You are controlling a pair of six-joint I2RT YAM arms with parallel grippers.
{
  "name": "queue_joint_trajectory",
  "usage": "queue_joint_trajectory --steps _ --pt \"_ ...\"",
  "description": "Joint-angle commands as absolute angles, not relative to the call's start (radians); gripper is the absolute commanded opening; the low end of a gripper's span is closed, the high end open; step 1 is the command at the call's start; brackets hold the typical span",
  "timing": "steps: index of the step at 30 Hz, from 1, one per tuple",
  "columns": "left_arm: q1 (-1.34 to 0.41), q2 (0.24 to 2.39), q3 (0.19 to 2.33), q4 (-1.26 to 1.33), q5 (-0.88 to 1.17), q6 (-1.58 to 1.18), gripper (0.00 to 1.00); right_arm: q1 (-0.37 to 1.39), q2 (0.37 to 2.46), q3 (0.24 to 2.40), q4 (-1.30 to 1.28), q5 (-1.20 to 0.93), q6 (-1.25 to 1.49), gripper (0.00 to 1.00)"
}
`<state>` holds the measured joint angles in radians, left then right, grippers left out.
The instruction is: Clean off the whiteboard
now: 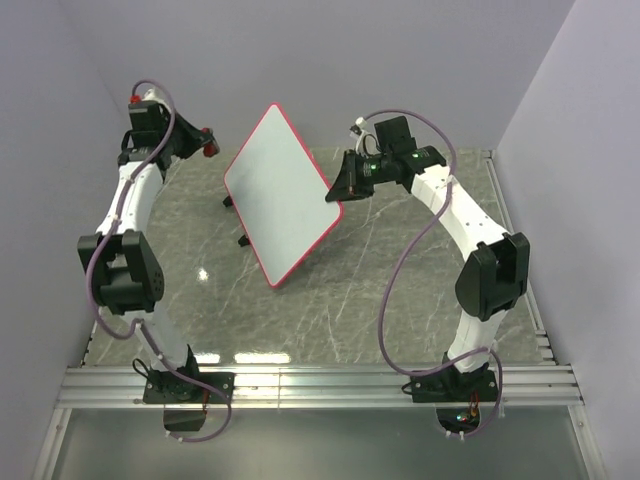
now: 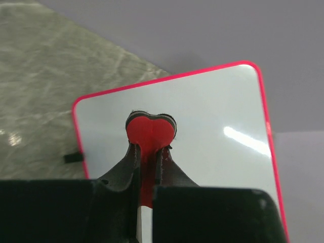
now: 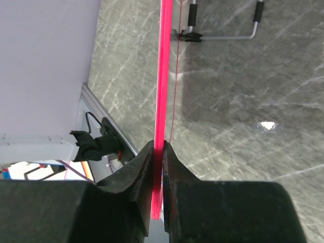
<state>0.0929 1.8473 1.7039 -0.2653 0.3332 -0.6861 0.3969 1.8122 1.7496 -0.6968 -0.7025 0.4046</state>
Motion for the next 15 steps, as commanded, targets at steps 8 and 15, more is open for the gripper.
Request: queue_joint_trajectory --steps 8,15 --pt "0.107 1.628 1.383 -0.406 0.072 -0.569 0.00 0.403 1.855 1.865 -0.545 -0.785 0.474 0.00" --pt "0.109 1.545 1.253 -0.463 0.003 -0.535 0.00 0.402 1.801 1.845 -0.525 -0.795 0.491 0.41"
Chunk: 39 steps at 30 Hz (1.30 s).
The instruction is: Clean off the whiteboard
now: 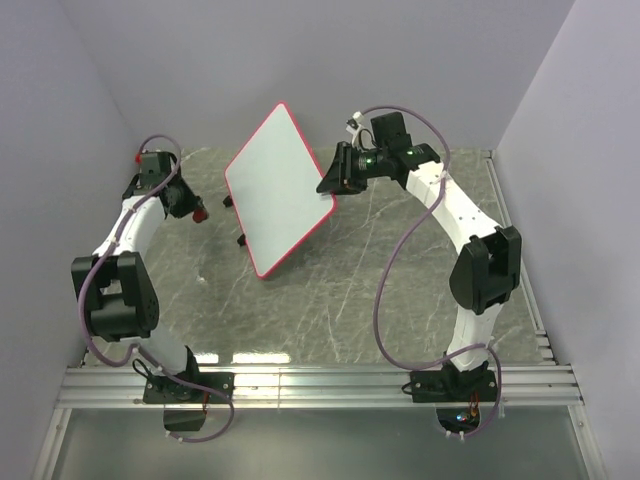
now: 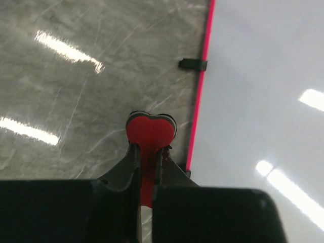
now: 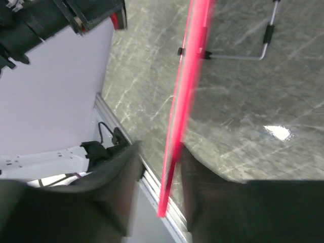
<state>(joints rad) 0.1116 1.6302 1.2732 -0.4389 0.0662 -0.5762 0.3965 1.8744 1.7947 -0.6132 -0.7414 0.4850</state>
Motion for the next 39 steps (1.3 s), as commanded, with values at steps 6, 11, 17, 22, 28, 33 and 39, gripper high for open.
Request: queue_joint_trajectory --steps 6,11,17,22,28,33,39 --pt "0.107 1.532 1.146 -0.460 0.003 -0.534 0.18 0.400 1.680 1.758 -0.531 -0.750 0.465 0.71" --pt "0.107 1.532 1.085 -0.482 -0.067 -0.520 0.17 0.373 1.530 1.640 -0.557 -0.669 0.428 0.73" --pt "0.109 1.520 1.014 -0.477 -0.123 -0.511 0.14 0.316 1.352 1.459 -0.538 -0.635 0.423 0.76" --pt "0.107 1.523 0.990 -0.466 -0.117 -0.526 0.32 0.291 1.264 1.391 -0.544 -0.630 0.422 0.82" --pt "0.109 1.536 0.916 -0.433 -0.140 -0.541 0.61 0.290 1.209 1.397 -0.587 -0.603 0.410 0.82" --pt "0.107 1.496 0.845 -0.413 -0.137 -0.560 0.88 0.290 1.145 1.330 -0.580 -0.597 0.423 0.82" --pt "0.107 1.392 0.859 -0.462 -0.129 -0.572 0.99 0.290 1.097 1.255 -0.597 -0.479 0.439 0.83"
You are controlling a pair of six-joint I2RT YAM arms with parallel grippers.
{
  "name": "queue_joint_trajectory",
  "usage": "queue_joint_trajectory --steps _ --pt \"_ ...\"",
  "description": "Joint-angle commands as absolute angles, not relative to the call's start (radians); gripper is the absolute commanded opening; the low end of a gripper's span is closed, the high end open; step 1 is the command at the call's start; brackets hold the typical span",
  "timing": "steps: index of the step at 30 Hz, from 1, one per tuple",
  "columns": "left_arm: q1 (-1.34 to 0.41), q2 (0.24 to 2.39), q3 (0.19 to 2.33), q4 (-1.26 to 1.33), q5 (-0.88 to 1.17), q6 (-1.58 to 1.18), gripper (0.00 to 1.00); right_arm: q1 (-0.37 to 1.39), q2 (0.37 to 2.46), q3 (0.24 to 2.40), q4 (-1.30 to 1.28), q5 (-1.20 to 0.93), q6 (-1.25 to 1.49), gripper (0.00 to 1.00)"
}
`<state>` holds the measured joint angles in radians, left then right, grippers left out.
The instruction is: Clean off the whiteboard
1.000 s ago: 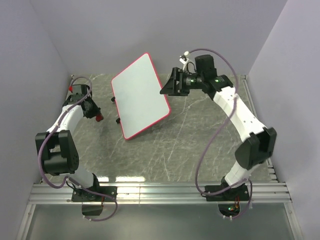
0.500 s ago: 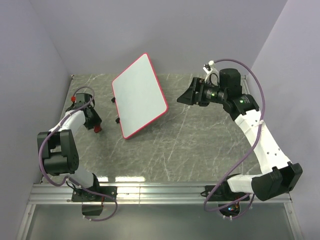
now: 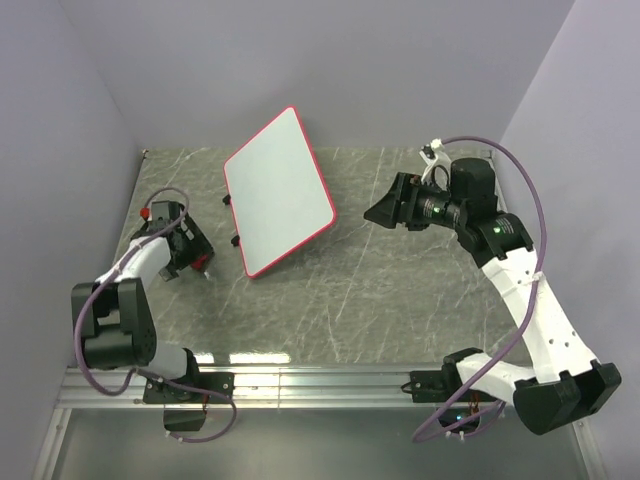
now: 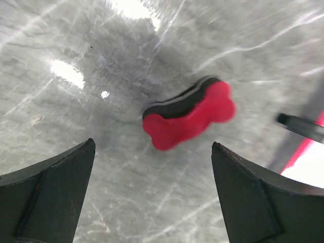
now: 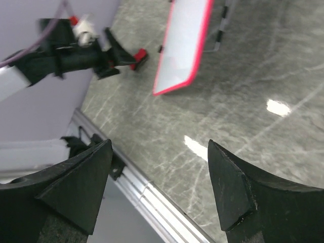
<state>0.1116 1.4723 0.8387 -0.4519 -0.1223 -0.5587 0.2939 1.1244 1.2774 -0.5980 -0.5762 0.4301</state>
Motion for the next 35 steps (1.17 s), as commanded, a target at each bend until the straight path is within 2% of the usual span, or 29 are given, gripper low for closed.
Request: queue_joint_trajectory --steps 1,7,12,15,21,27,35 --pt "0.107 1.353 0.880 -0.469 -0.129 -0.574 0.99 0.291 1.088 1.240 -0.601 -0.456 0.445 0.83" --pt "0.107 1.241 1.073 -0.563 -0.051 -0.545 0.99 0.290 0.964 1.172 -0.571 -0.353 0.504 0.82" --pt "0.071 1.255 1.337 -0.695 -0.054 -0.578 1.00 0.291 0.813 1.166 -0.644 -0.276 0.560 0.82" --pt "0.052 1.247 1.426 -0.718 -0.051 -0.603 0.99 0.291 0.729 1.131 -0.702 -0.285 0.569 0.83" --pt "0.032 1.198 1.520 -0.745 -0.048 -0.614 0.99 0.291 0.608 1.065 -0.741 -0.273 0.551 0.83" --pt "0.032 1.174 1.606 -0.818 -0.069 -0.577 0.99 0.291 0.572 1.072 -0.776 -0.276 0.546 0.83" --pt "0.023 1.101 1.615 -0.811 -0.121 -0.537 1.00 0.293 0.525 1.060 -0.821 -0.272 0.546 0.83"
